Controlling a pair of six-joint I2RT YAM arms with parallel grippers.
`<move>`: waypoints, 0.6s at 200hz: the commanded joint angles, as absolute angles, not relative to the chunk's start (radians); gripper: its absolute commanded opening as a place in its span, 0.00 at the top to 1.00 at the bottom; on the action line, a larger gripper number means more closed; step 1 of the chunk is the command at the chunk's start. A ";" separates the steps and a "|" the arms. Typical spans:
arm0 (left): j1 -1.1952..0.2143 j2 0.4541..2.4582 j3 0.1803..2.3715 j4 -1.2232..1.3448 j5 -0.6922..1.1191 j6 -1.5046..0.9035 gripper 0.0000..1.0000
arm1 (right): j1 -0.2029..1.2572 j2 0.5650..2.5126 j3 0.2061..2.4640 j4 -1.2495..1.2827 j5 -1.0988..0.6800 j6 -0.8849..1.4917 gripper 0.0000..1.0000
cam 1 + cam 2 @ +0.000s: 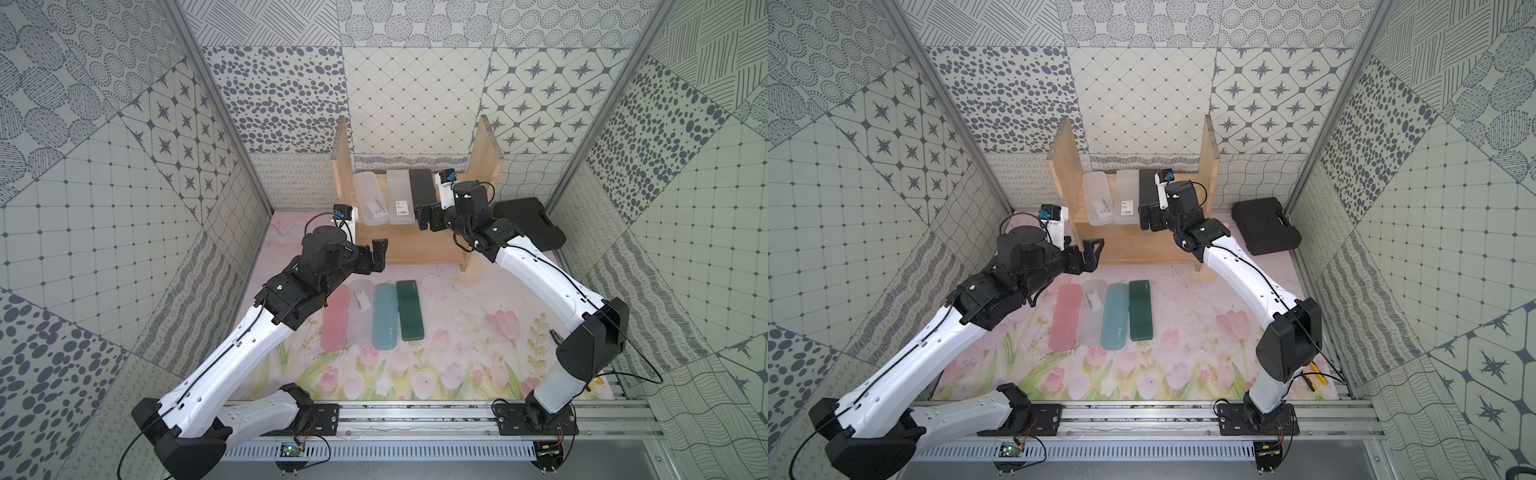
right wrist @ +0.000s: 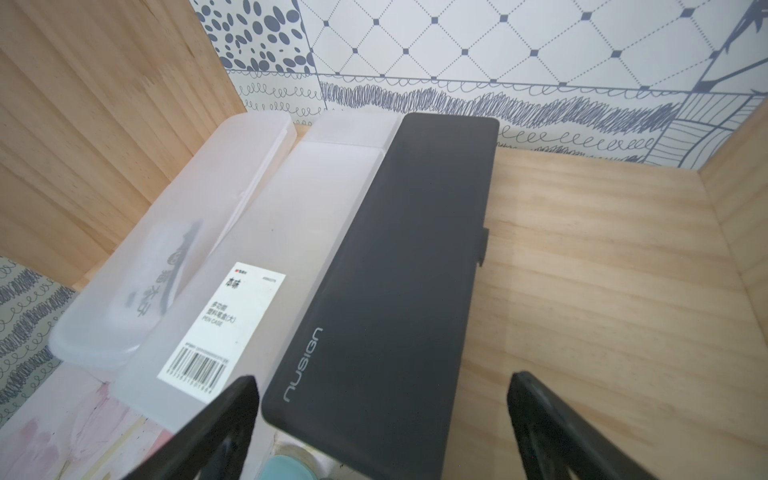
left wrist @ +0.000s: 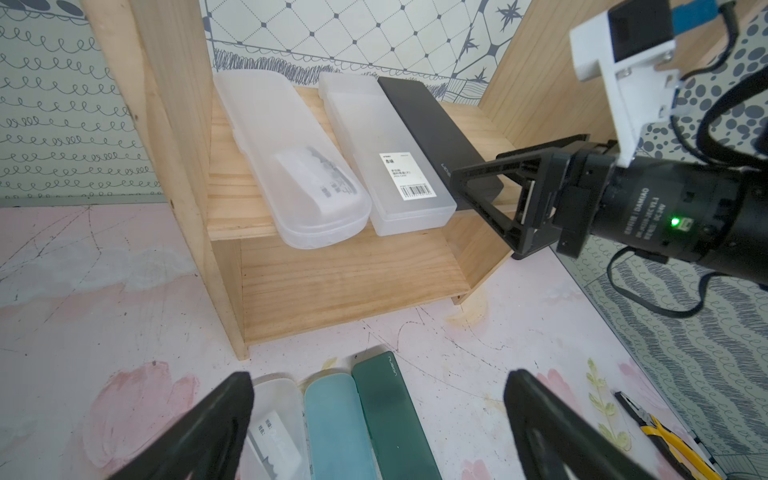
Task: Remove the pencil cases from the shelf
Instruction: Pick up the pencil case from the shelf.
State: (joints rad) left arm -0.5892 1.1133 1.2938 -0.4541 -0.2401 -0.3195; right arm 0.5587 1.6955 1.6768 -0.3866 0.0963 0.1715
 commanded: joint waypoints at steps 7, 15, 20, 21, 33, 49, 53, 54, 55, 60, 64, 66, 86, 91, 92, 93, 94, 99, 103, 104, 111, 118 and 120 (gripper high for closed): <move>-0.587 1.108 1.293 -0.397 -0.247 -0.310 0.01 | 0.559 1.724 1.715 -0.393 0.114 0.174 0.02; -0.586 1.107 1.292 -0.397 -0.247 -0.310 0.01 | 0.560 1.730 1.722 -0.401 0.120 0.172 0.02; -0.587 1.108 1.293 -0.397 -0.247 -0.310 0.01 | 0.560 1.734 1.726 -0.407 0.121 0.168 0.02; -0.586 1.108 1.293 -0.397 -0.247 -0.310 0.01 | 0.560 1.734 1.726 -0.408 0.121 0.168 0.02; -0.587 1.108 1.293 -0.396 -0.247 -0.310 0.01 | 0.560 1.742 1.734 -0.421 0.129 0.165 0.02; -0.587 1.109 1.292 -0.397 -0.248 -0.310 0.01 | 0.560 1.743 1.735 -0.431 0.148 0.165 0.02; -0.587 1.108 1.293 -0.397 -0.249 -0.310 0.01 | 0.560 1.741 1.733 -0.434 0.162 0.166 0.02; -0.587 1.107 1.292 -0.397 -0.249 -0.310 0.01 | 0.560 1.741 1.733 -0.435 0.164 0.167 0.02; -0.587 1.106 1.293 -0.397 -0.249 -0.310 0.01 | 0.560 1.740 1.733 -0.436 0.167 0.167 0.02; -0.588 1.106 1.293 -0.397 -0.249 -0.310 0.01 | 0.560 1.737 1.731 -0.439 0.180 0.170 0.02; -0.586 1.108 1.293 -0.396 -0.249 -0.310 0.01 | 0.560 1.735 1.727 -0.439 0.191 0.167 0.02; -0.587 1.106 1.293 -0.396 -0.249 -0.310 0.01 | 0.560 1.733 1.726 -0.439 0.197 0.167 0.02; -0.587 1.107 1.293 -0.397 -0.249 -0.310 0.01 | 0.560 1.716 1.711 -0.444 0.254 0.170 0.02; -0.586 1.107 1.292 -0.396 -0.249 -0.310 0.01 | 0.559 1.710 1.707 -0.445 0.265 0.171 0.02; -0.586 1.107 1.293 -0.396 -0.249 -0.310 0.01 | 0.559 1.710 1.707 -0.445 0.267 0.171 0.02; -0.587 1.107 1.292 -0.396 -0.249 -0.310 0.01 | 0.560 1.708 1.706 -0.445 0.270 0.172 0.02; -0.587 1.107 1.292 -0.396 -0.249 -0.310 0.01 | 0.560 1.707 1.705 -0.445 0.272 0.172 0.02; -0.587 1.107 1.292 -0.396 -0.249 -0.311 0.01 | 0.559 1.702 1.702 -0.445 0.279 0.171 0.02; -0.587 1.107 1.292 -0.396 -0.248 -0.311 0.01 | 0.559 1.698 1.699 -0.445 0.279 0.167 0.02; -0.587 1.106 1.292 -0.397 -0.248 -0.311 0.01 | 0.559 1.696 1.699 -0.445 0.278 0.167 0.02; -0.588 1.107 1.292 -0.395 -0.248 -0.311 0.01 | 0.560 1.691 1.697 -0.445 0.271 0.159 0.02; -0.586 1.108 1.292 -0.395 -0.247 -0.311 0.01 | 0.560 1.686 1.696 -0.445 0.264 0.156 0.02; -0.586 1.108 1.292 -0.394 -0.247 -0.312 0.01 | 0.560 1.685 1.696 -0.444 0.261 0.155 0.02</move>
State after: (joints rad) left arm -0.5892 1.1126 1.2930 -0.4541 -0.2401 -0.3195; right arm 0.5625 1.7191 1.7126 -0.4168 0.2104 0.1715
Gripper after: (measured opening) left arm 0.993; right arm 0.983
